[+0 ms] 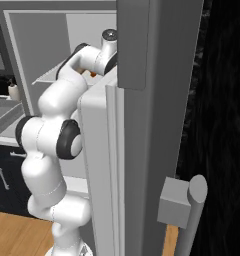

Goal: Place one sweet potato and one chicken drumstick in each tupperware on the nearby counter, to pack two identical lunches.

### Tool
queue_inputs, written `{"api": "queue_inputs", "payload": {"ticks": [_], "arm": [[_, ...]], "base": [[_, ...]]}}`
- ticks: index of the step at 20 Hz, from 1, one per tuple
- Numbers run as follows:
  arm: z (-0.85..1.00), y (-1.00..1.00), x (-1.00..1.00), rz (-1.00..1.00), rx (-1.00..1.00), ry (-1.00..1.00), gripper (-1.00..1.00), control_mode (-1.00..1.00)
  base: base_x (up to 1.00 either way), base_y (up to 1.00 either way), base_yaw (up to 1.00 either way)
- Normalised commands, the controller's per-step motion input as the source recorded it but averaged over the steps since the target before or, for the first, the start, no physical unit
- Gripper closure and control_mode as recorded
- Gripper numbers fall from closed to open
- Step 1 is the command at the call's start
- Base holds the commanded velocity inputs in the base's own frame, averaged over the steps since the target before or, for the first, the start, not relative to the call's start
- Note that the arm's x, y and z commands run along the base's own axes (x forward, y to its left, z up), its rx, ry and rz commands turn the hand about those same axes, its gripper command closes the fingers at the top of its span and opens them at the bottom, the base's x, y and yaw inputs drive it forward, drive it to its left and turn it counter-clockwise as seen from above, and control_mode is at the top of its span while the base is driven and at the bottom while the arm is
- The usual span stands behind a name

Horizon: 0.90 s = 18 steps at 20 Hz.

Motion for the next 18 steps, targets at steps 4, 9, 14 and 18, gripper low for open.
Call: {"api": "queue_inputs", "payload": {"ticks": [4,9,14,18], "arm": [[0.00,0.10,-0.36,-0.19,0.00,0.02,1.00,-1.00],[-0.05,0.15,-0.75,-0.40,0.01,-0.06,1.00,-1.00],[-0.06,0.35,-0.99,-0.29,0.01,-0.20,1.00,-1.00],[0.00,0.06,-1.00,-0.07,0.04,-0.03,1.00,-1.00]], "base": [[0.00,0.00,0.00],[0.00,0.00,0.00],[0.00,0.00,0.00],[0.00,0.00,0.00]]}}
